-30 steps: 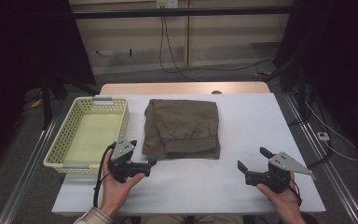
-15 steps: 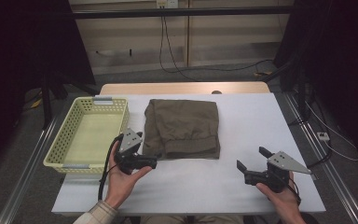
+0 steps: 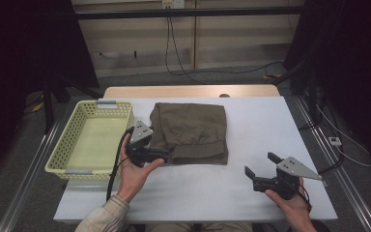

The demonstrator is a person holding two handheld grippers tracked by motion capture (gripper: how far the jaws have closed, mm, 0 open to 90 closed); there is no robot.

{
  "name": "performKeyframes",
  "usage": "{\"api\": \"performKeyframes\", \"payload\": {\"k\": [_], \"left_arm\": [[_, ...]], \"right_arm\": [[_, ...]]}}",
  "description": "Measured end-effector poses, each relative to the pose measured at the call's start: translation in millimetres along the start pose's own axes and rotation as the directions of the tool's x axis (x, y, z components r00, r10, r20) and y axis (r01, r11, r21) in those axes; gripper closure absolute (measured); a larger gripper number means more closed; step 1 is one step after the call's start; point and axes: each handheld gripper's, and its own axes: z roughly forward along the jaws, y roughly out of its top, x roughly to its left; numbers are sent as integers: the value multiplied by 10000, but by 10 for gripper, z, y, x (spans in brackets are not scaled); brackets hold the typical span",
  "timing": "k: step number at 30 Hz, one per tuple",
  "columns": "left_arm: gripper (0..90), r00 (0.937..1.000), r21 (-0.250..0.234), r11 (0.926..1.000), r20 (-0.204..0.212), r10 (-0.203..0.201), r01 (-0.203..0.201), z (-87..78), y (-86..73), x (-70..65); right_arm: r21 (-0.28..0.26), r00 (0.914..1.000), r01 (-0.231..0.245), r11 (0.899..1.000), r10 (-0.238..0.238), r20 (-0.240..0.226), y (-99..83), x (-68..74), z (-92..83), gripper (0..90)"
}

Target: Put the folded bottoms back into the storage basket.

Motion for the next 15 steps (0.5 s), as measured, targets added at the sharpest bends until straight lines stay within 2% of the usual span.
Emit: {"api": "performKeyframes", "payload": {"k": [4,8,9,10,11,15], "left_arm": [[48,10000,50,10000,70,-60,59,73,37,41],[55,9997,318,9995,-233,-35,43,205,47,126],[56,9989,358,9988,-355,-312,325,280,35,184],[56,9989,358,9988,-355,-312,325,280,35,184],[58,9980,463,9977,-399,-483,502,343,25,239],[58,9970,639,9962,-539,-560,594,423,27,277]], "right_arm": [[-11,10000,-41,10000,41,18,1,-3,1,39],[-5,10000,-4,10000,4,-6,1,-2,2,39],[0,10000,-8,10000,8,-6,1,-2,2,39],[2,10000,-8,10000,8,-4,1,-3,2,39],[-1,10000,-13,10000,13,-21,0,-5,2,39],[5,10000,-20,10000,20,-19,0,-5,3,39]]}}
